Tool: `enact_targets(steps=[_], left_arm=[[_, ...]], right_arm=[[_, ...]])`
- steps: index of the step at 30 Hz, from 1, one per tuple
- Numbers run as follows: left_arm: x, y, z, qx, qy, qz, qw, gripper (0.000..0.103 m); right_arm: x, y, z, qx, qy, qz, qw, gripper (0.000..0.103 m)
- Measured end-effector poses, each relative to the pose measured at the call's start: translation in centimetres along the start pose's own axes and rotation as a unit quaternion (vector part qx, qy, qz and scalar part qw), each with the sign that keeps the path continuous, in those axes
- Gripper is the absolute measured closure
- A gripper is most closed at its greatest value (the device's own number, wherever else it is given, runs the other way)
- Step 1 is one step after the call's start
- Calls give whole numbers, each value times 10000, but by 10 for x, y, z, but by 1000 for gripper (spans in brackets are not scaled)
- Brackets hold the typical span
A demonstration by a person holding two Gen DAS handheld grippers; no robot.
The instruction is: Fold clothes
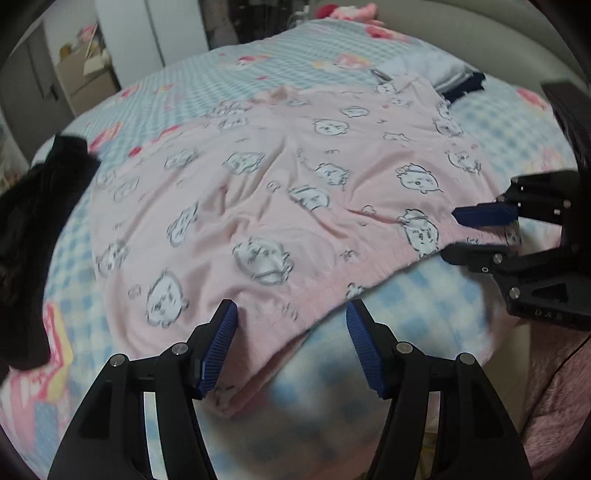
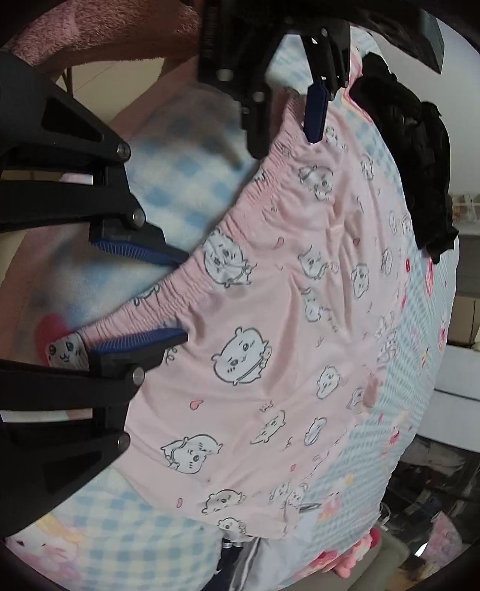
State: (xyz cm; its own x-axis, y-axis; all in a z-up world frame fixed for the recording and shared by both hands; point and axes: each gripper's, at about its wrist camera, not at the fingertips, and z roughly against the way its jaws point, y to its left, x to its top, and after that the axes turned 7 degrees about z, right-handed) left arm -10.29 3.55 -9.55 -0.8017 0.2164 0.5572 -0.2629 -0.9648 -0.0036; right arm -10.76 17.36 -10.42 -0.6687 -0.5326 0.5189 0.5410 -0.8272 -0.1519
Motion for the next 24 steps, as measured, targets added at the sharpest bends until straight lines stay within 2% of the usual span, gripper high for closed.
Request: enact_targets(steps=[1,2,3,6,8,10,12,15,16,17,19,22,24], left_arm=[[2,-2,-1,5,3,-45,10000,44],[4,-5,-2,11,6,-91,10000,53],[6,-7,-4,16,9,-136,9999,55],[11,-14,-7,32,17,-272,9996,64],[15,-19,-10,43,23,-362,9993,81],[19,-23,-12,53,29,-453,9990,81],[23,-19,-12,45,0,-298,9995,81],[24,-13,-20,-80,186,-62,9998,79],[23,-11,-25,-125,309,-5,9994,78],[21,-10,-29,-207,412,73,9989,79],[17,-5,-32,-401,487,268,9976,79],[8,14,-12,-984,261,893,9908,79],[-4,35,7,-1175,-31,1523,9813,79]], right_arm=[[1,-3,2,30,-39,-65,10000,75],[1,-5,3,59,-78,-130,9999,85],[2,-8,5,89,-116,-195,9997,89],[5,-18,7,265,-230,-496,9982,93],[7,-23,5,346,-240,-649,9970,94],[10,-25,5,379,-266,-719,9963,94],[14,-28,7,430,-328,-782,9955,94],[15,-36,5,572,-346,-1002,9927,93],[15,-39,4,614,-339,-1079,9917,90],[14,-42,2,692,-299,-1149,9905,83],[10,-44,1,1050,-233,-1243,9864,78],[4,-47,18,1461,-502,-1369,9785,75],[1,-52,29,1357,-703,-1488,9770,74]])
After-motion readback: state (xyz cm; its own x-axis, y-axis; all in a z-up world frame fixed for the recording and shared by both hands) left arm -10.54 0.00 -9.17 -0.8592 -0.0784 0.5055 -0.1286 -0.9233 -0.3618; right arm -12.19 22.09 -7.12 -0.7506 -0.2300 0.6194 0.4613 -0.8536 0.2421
